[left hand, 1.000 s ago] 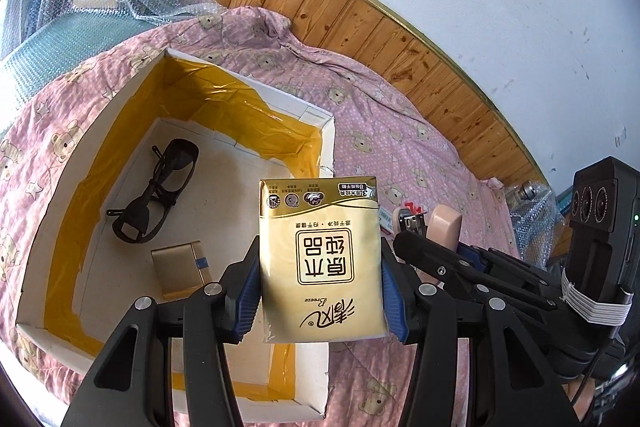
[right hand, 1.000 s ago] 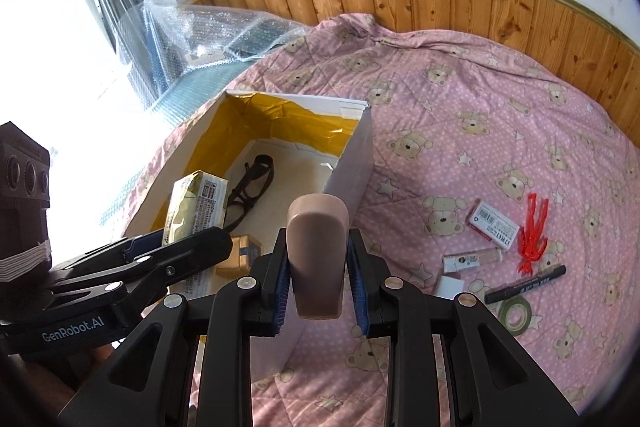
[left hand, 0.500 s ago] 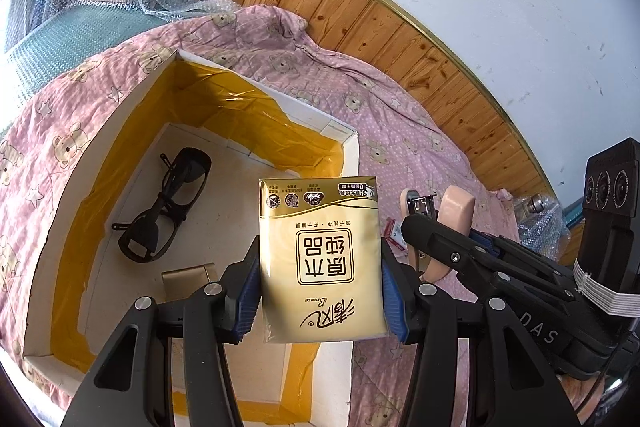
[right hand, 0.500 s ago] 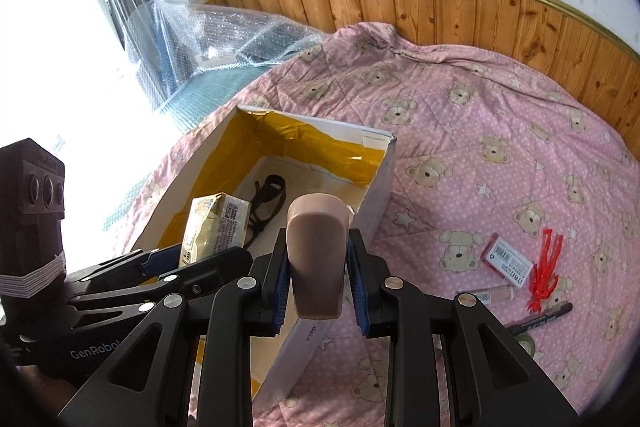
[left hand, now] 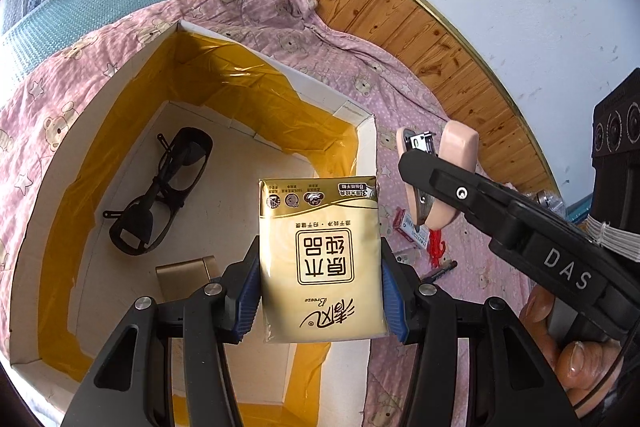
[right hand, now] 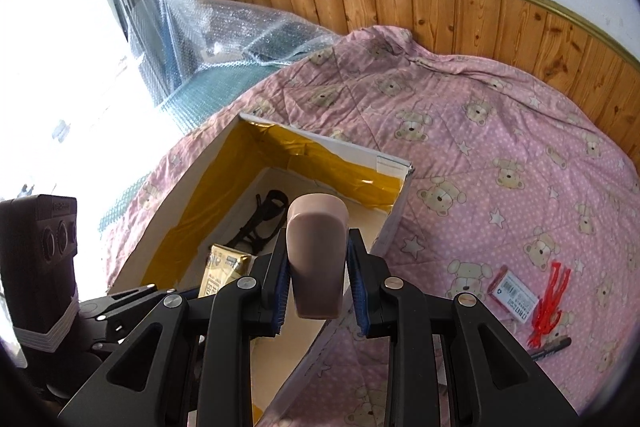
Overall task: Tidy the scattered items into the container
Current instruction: 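Lower the tissue pack into the box with the left tool while the right tool lowers the stapler in, then open the left tool releasing the tissue pack while the right tool releases the stapler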
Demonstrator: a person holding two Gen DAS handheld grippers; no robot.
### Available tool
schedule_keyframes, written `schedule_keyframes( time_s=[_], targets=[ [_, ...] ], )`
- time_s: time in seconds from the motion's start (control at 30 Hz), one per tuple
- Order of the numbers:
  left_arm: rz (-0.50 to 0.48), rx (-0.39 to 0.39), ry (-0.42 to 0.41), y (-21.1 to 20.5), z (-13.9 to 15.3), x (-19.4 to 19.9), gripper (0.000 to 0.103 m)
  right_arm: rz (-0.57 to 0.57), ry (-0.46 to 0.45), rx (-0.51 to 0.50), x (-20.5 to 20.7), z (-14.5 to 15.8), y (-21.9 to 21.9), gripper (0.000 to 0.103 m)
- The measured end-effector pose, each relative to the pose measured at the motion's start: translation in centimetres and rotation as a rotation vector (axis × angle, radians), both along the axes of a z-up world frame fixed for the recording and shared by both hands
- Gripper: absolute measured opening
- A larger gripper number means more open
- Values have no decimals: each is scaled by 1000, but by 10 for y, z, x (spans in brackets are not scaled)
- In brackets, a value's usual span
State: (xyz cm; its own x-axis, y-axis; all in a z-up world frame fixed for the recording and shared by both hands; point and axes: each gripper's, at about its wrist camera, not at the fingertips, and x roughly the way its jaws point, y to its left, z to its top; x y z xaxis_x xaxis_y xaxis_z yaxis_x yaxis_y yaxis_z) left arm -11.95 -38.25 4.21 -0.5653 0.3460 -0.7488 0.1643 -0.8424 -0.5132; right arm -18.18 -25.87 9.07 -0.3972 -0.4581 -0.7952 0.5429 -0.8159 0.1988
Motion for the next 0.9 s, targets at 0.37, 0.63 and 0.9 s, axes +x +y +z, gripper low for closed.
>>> schedule_keyframes(
  time_s=[0.37,0.63,0.9],
  targets=[
    [-10,18,-31,2,-13,-6,53,32,-16,9,-17,-10,-15,28],
    [-4,25,-52,1,-21,-12,53,53,-34,23,-32,-21,-26,28],
    [3,29,-69,-2,-31,-20,53,71,-58,46,-49,-34,-35,28]
  ],
)
